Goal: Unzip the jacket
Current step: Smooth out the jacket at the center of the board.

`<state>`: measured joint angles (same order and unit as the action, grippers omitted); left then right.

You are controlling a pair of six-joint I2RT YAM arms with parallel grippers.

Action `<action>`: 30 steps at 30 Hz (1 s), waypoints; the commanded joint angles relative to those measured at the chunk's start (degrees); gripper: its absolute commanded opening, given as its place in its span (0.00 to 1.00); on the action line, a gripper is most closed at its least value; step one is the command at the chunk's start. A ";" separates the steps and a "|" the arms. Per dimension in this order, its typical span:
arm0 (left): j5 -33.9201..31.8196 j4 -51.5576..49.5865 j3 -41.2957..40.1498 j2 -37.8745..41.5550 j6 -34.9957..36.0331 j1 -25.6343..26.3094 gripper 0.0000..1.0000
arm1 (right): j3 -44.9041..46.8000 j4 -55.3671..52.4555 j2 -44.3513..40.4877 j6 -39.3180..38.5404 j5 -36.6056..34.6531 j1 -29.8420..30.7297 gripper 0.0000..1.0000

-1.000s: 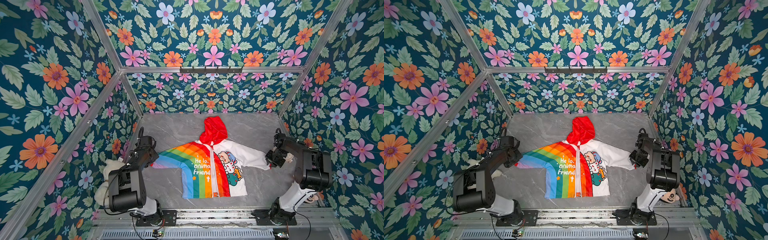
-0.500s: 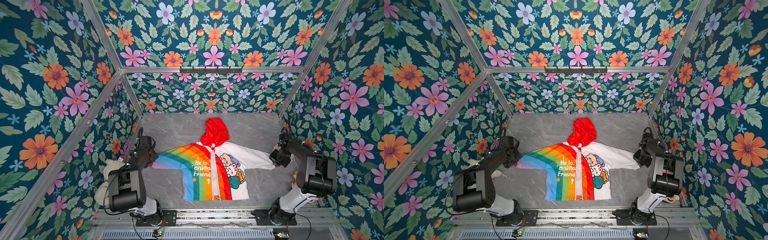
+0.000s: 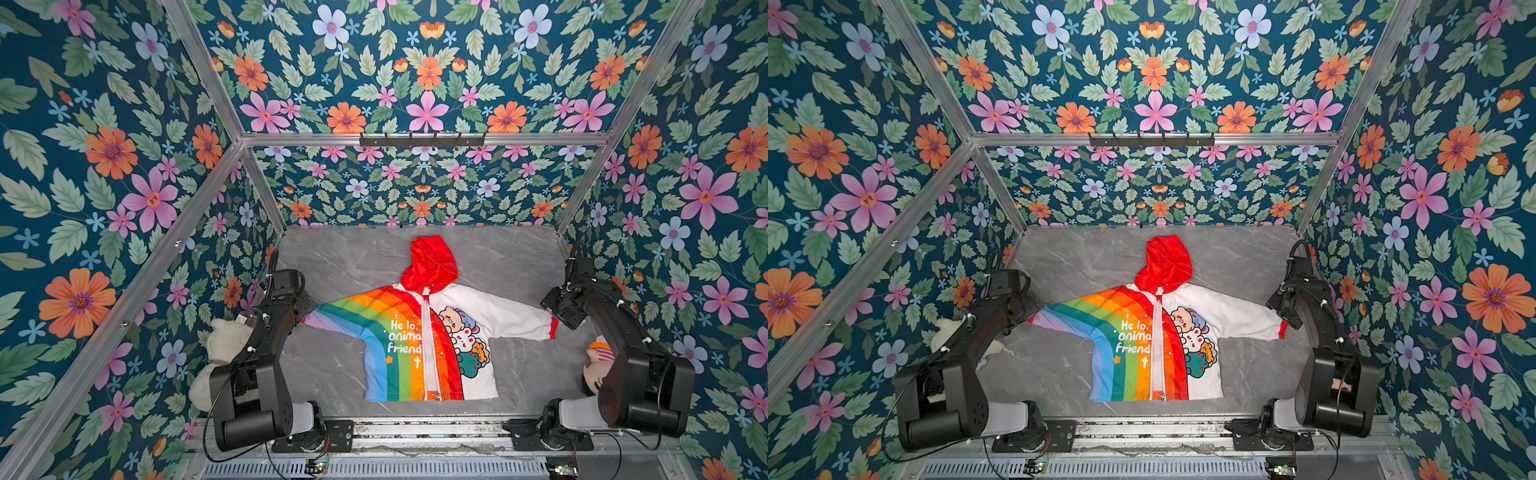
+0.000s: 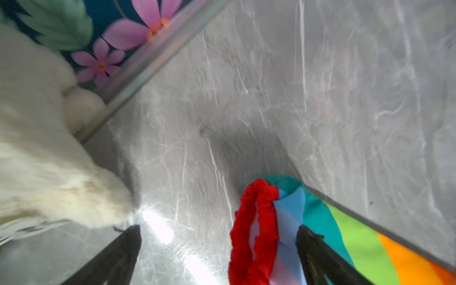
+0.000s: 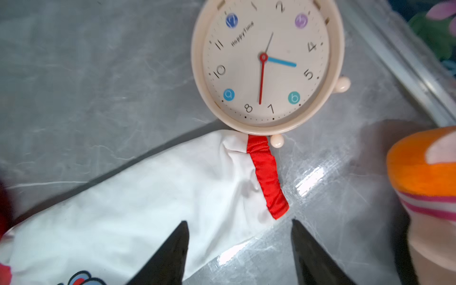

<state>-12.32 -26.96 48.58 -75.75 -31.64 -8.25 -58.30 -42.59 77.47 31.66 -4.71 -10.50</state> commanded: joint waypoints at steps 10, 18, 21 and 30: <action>0.32 0.77 1.52 8.53 2.87 4.42 0.98 | 1.77 11.36 -1.42 -0.87 14.91 17.77 0.49; 13.67 19.63 5.48 -3.64 4.11 27.15 0.69 | -4.25 17.70 13.57 2.13 22.83 26.65 0.35; 16.25 23.69 11.07 -13.47 5.05 34.13 0.51 | -7.88 17.50 20.36 2.08 21.69 28.88 0.29; 18.82 26.92 20.42 -30.22 5.10 38.75 0.03 | -16.62 14.80 33.49 1.48 20.73 29.13 0.08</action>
<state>6.04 -1.83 67.96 -104.16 -26.83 30.44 -73.69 -26.59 109.40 32.97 15.92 18.52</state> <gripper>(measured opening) 0.049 0.091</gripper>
